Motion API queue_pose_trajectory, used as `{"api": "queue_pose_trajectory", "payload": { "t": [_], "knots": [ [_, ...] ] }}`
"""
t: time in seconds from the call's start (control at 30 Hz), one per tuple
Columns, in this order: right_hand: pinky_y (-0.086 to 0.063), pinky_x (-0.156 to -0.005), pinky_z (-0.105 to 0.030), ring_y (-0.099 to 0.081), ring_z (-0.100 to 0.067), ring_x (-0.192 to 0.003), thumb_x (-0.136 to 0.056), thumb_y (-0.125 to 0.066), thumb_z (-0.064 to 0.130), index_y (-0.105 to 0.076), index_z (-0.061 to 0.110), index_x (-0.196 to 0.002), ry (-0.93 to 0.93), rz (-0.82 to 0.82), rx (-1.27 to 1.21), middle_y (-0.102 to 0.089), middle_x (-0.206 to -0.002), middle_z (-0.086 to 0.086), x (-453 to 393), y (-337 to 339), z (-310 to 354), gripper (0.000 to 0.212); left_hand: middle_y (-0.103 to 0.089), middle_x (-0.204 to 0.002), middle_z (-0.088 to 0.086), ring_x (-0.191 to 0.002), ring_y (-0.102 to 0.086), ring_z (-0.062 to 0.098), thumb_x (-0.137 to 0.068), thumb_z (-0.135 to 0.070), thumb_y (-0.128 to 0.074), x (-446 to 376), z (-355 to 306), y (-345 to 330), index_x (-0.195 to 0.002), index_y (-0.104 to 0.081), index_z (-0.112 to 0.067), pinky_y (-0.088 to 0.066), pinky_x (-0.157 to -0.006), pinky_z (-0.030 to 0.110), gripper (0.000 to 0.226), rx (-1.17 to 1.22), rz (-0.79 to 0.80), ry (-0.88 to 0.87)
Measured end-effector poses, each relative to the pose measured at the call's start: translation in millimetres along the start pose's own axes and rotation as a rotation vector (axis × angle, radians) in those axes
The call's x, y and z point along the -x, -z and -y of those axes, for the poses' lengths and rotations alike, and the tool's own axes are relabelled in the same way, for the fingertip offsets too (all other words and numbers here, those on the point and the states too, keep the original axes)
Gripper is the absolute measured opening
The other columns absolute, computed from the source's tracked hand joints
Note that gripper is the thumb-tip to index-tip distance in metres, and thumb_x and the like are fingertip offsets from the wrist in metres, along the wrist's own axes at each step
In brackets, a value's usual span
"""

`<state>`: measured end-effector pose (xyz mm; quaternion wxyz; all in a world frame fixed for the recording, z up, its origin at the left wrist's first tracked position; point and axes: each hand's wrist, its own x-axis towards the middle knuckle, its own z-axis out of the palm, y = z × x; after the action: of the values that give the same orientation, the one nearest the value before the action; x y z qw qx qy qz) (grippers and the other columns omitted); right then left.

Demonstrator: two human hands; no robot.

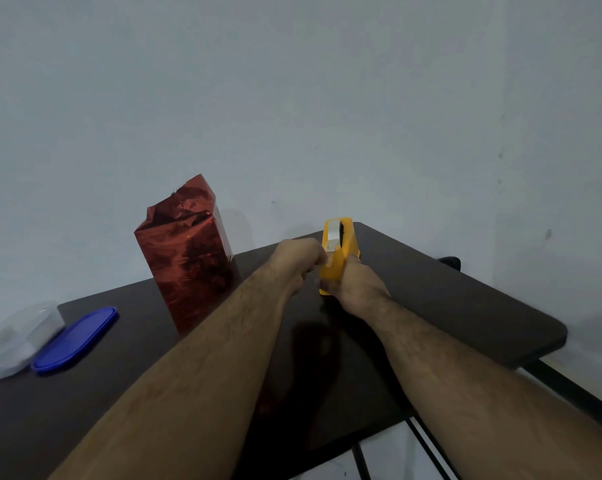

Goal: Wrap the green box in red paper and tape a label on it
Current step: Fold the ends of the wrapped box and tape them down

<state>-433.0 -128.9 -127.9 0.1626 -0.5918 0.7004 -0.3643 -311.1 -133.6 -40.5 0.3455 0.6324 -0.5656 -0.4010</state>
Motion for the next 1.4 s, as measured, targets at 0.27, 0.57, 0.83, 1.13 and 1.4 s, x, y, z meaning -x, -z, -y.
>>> {"api": "queue_pose_trajectory", "payload": {
  "t": [0.27, 0.57, 0.83, 1.13, 1.4],
  "knots": [
    [-0.057, -0.094, -0.047, -0.067, -0.032, -0.113, -0.085, -0.078, 0.059, -0.037, 0.014, -0.149, -0.004, 0.025, 0.018, -0.066, -0.128, -0.01, 4.0, 3.5, 0.2, 0.089, -0.049, -0.077, 0.004, -0.06, -0.041, 0.013, -0.085, -0.004, -0.069, -0.8, -6.8, 0.3, -0.116, -0.07, -0.006, -0.033, -0.042, 0.021, 0.031, -0.099, 0.024, -0.035],
    [-0.056, -0.095, -0.047, -0.065, -0.028, -0.114, -0.074, -0.085, 0.064, -0.043, 0.02, -0.142, 0.0, 0.002, -0.005, -0.065, -0.129, -0.004, 3.4, 6.8, -5.2, 0.09, -0.054, -0.077, 0.005, -0.065, -0.046, 0.015, -0.087, -0.021, -0.081, 22.5, -4.1, 46.2, -0.089, -0.072, -0.012, -0.038, -0.053, 0.03, 0.013, 0.075, 0.064, -0.176],
    [-0.026, -0.127, -0.049, -0.043, -0.028, -0.149, -0.09, -0.058, 0.042, -0.053, 0.01, -0.15, 0.491, -0.527, 0.159, -0.051, -0.158, -0.011, 32.6, 9.6, 42.3, 0.068, -0.077, -0.093, 0.012, -0.078, -0.071, 0.019, -0.104, -0.017, -0.066, 83.2, -39.4, 144.3, -0.089, -0.067, -0.012, -0.057, -0.072, 0.031, 0.016, 0.146, 0.252, -0.387],
    [-0.045, -0.081, -0.014, -0.064, 0.001, -0.102, -0.104, -0.058, 0.019, -0.081, 0.019, -0.108, 0.304, -0.008, -0.72, -0.075, -0.106, 0.015, 24.5, 13.3, 217.0, 0.024, -0.075, -0.104, 0.017, -0.082, -0.07, 0.02, -0.106, -0.012, -0.061, 98.1, -46.9, 262.6, -0.1, -0.069, -0.006, -0.059, -0.077, 0.034, 0.012, 0.217, 0.15, -0.493],
    [-0.044, -0.072, -0.019, -0.065, 0.003, -0.089, -0.096, -0.07, 0.015, -0.083, 0.016, -0.101, 0.168, 0.184, -0.812, -0.078, -0.096, 0.011, 12.4, 5.7, 238.7, 0.014, -0.076, -0.109, 0.018, -0.085, -0.071, 0.021, -0.108, -0.008, -0.056, 65.9, -18.8, 322.6, -0.097, -0.066, -0.006, -0.057, -0.084, 0.038, 0.015, 0.199, 0.094, -0.44]
  ]
}}
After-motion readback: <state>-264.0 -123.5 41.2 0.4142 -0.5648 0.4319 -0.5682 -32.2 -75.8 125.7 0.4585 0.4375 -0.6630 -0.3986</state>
